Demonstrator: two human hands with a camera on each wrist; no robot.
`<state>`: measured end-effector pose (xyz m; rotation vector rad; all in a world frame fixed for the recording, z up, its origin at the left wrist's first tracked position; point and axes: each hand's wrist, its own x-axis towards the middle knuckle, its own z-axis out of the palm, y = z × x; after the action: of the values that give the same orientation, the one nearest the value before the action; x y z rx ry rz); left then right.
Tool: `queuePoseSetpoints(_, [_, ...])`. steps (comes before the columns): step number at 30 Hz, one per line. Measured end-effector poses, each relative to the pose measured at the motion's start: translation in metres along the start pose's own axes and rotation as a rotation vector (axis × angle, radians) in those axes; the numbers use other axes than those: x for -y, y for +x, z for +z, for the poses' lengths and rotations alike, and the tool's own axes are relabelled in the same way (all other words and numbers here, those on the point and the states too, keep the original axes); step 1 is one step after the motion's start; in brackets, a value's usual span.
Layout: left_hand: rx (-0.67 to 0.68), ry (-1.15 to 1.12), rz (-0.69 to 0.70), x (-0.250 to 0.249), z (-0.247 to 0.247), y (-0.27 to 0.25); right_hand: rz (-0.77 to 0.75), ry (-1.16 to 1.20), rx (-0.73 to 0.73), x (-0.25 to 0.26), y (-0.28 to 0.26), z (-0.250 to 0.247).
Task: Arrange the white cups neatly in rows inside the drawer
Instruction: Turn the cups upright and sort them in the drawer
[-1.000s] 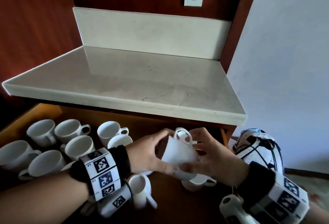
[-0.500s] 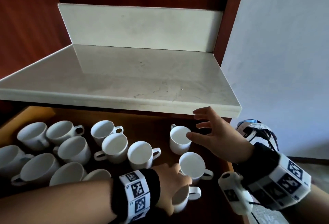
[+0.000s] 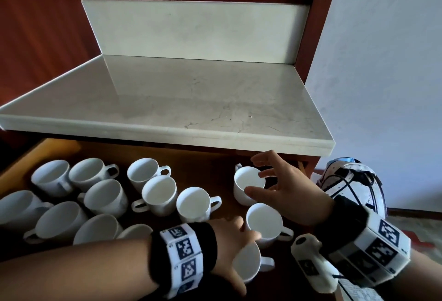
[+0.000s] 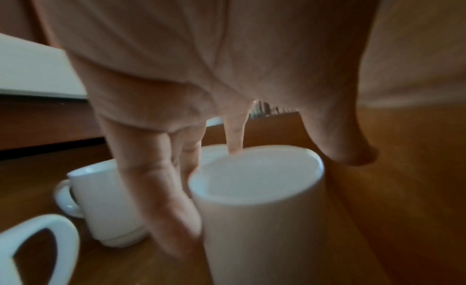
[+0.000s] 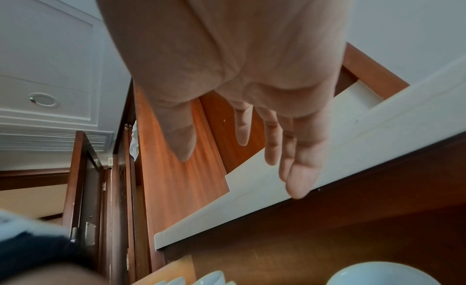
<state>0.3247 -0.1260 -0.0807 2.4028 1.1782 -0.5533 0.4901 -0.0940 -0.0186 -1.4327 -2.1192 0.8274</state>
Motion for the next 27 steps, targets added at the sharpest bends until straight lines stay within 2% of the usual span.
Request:
queuePoseSetpoints(3, [-0.123,-0.016,-0.131,0.023,-0.023,-0.029,-0.034,-0.043,0.052,0.003,0.004,0.006])
queuePoseSetpoints(9, [-0.225,0.064,-0.379,0.085,-0.058,-0.087,-0.129,-0.078,0.132,0.025,0.020,0.021])
queuePoseSetpoints(11, [-0.233,0.029,-0.415,0.102,-0.057,-0.102,-0.174,-0.122,0.181,0.033,0.025,0.030])
queuePoseSetpoints(15, [-0.232,-0.019,-0.416,0.126,-0.040,-0.118,-0.306,-0.287,0.350,0.049,0.029,0.063])
queuePoseSetpoints(18, [-0.237,-0.050,-0.417,0.138,-0.032,-0.125,-0.399,-0.578,0.572,0.056,0.024,0.104])
queuePoseSetpoints(21, [-0.238,-0.064,-0.400,0.148,-0.028,-0.132,-0.400,-0.810,0.714,0.063,0.023,0.141])
queuePoseSetpoints(24, [-0.236,-0.089,-0.360,0.155,-0.020,-0.138,-0.386,-0.953,0.687,0.072,0.025,0.167])
queuePoseSetpoints(26, [-0.255,-0.104,-0.330,0.161,-0.012,-0.139,-0.272,-1.043,0.689,0.075,0.028,0.179])
queuePoseSetpoints(27, [-0.260,-0.108,-0.314,0.165,-0.009,-0.140,-0.266,-1.011,0.607,0.070,0.033,0.188])
